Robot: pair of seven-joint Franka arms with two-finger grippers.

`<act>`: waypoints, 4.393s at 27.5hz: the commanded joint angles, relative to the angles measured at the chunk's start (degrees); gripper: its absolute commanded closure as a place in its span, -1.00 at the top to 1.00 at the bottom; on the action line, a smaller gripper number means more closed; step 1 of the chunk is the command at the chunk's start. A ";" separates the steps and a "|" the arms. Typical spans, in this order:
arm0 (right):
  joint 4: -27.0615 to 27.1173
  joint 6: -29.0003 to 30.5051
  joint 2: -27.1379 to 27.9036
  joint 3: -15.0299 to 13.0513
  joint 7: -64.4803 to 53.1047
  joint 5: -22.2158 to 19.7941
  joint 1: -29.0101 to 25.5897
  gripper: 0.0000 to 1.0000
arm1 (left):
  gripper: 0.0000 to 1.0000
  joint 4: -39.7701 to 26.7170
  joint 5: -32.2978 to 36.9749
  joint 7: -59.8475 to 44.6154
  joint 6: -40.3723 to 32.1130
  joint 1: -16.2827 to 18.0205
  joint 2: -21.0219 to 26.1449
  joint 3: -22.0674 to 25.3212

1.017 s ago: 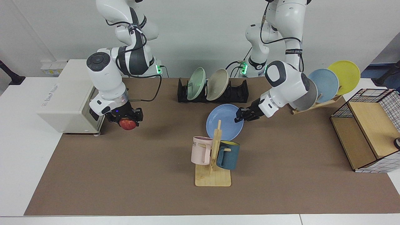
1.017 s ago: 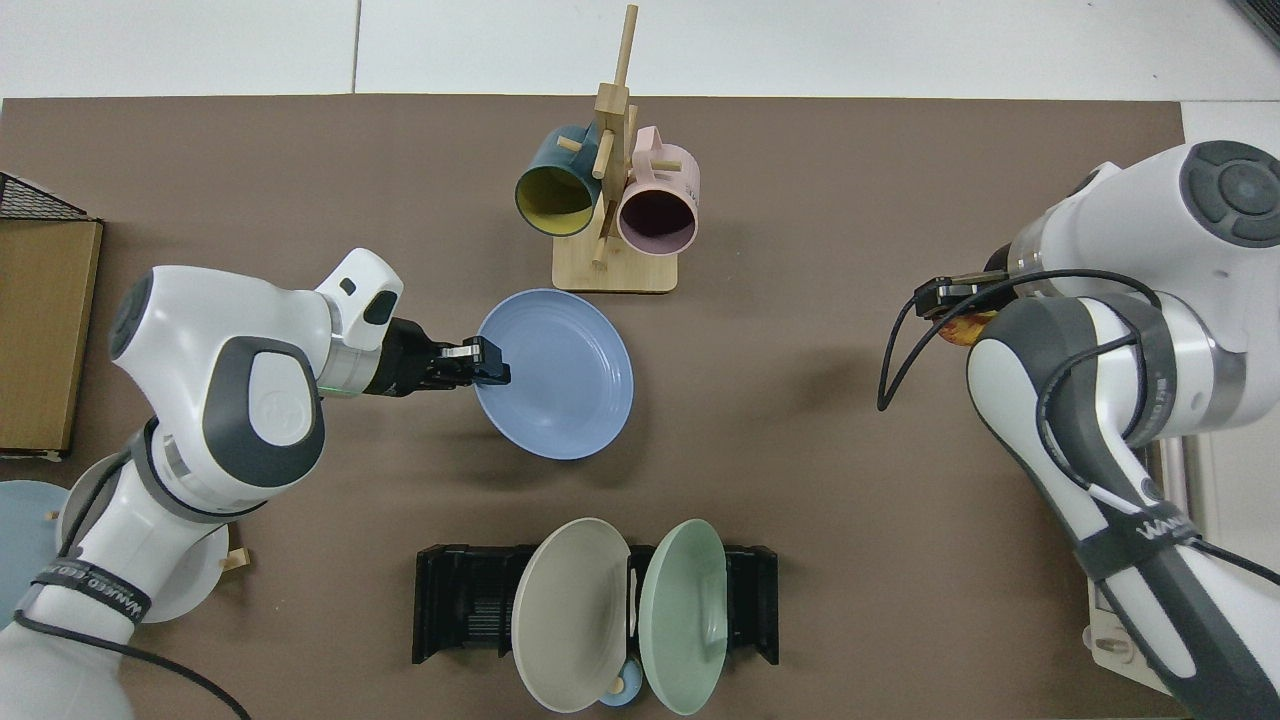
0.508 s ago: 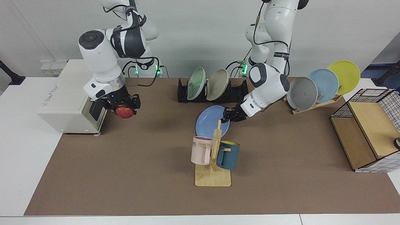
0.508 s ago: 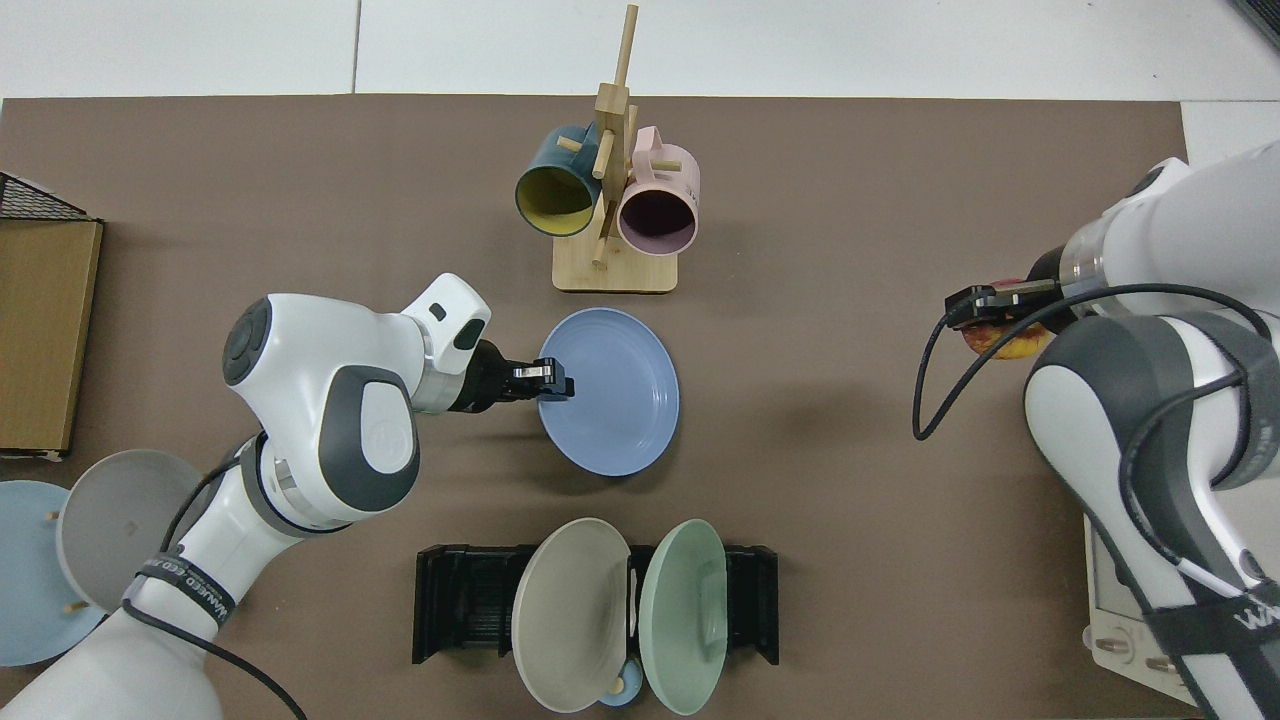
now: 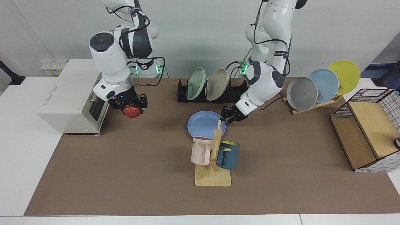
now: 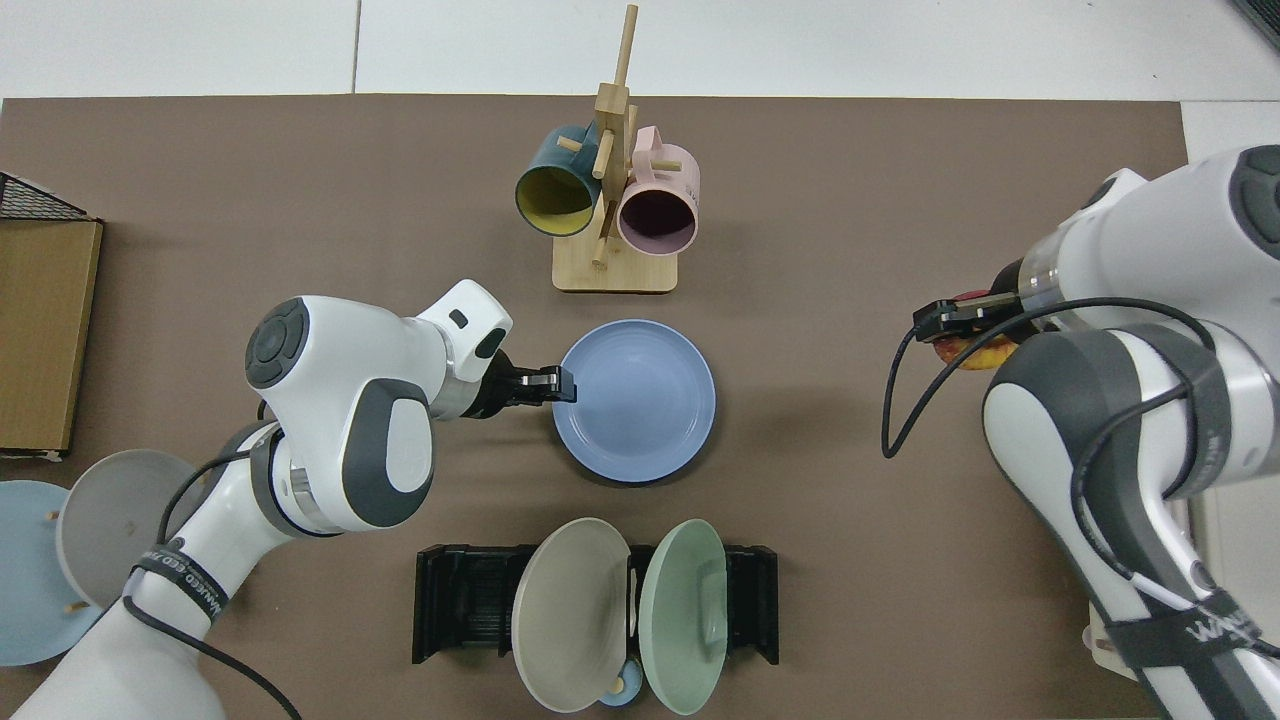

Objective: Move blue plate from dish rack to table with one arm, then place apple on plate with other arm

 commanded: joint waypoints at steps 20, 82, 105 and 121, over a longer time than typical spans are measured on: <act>3.76 5.76 7.90 0.03 23.88 0.39 17.70 -1.00 | 0.96 22.32 35.33 -1.08 -39.82 4.75 -12.38 5.33; 7.72 10.24 13.01 -1.28 25.06 6.72 21.59 1.00 | 1.00 23.99 34.71 1.21 -44.49 7.74 -14.85 10.52; 6.49 4.01 5.27 -1.81 -17.06 2.68 -4.00 1.00 | 1.00 23.99 34.71 1.21 -44.58 7.74 -14.85 10.61; 7.98 -8.65 -2.99 -2.08 -9.60 0.92 -4.27 1.00 | 1.00 23.99 34.71 1.21 -44.58 7.74 -14.85 10.61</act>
